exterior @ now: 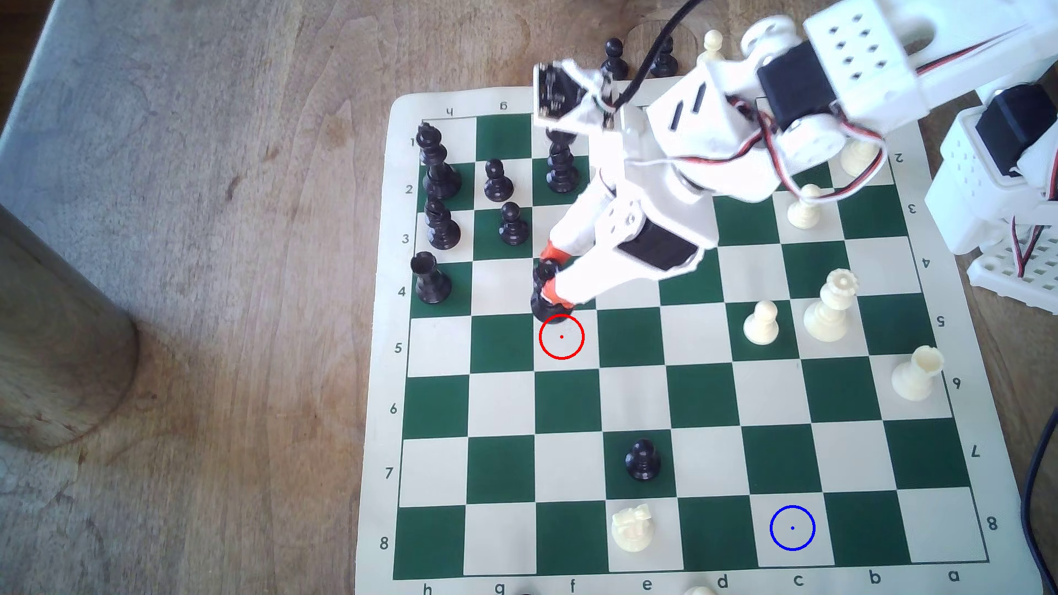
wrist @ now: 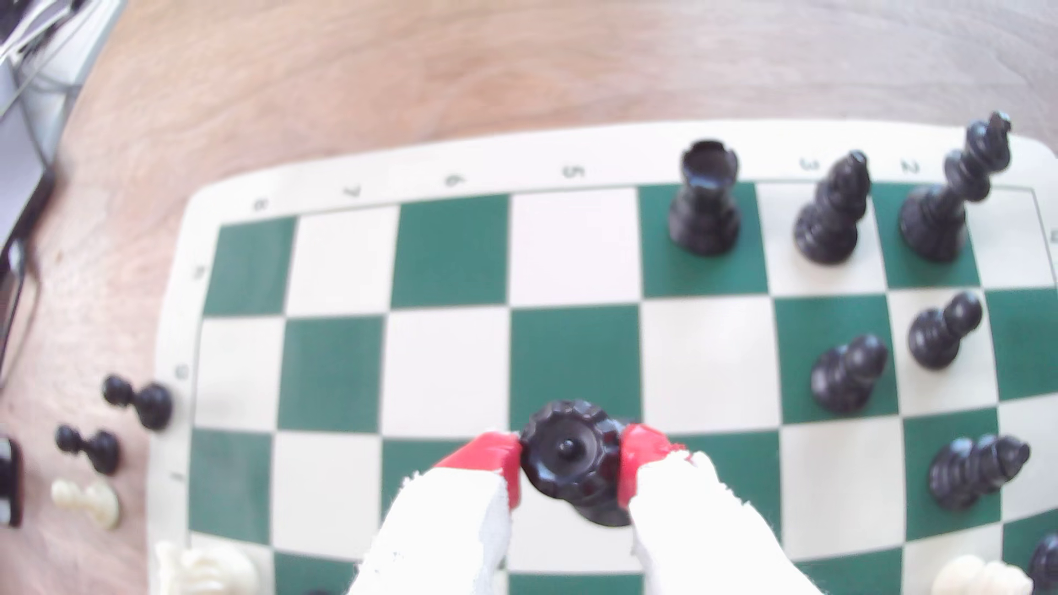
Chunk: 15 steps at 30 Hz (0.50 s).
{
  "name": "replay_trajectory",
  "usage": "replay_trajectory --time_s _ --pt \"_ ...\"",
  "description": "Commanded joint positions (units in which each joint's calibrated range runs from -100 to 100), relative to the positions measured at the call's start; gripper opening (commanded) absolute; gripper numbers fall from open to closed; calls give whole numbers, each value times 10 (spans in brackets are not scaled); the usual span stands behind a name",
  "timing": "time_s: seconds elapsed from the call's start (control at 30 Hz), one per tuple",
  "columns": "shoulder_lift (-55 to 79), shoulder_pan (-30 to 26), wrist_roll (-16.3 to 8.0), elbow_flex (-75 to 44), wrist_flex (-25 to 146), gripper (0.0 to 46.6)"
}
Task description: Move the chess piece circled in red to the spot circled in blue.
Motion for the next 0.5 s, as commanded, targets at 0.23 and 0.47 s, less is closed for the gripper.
replay_trajectory --time_s 0.23,0.47 --pt "-209 -89 -33 -66 167 5" --pt "-250 -170 -48 -39 202 6"
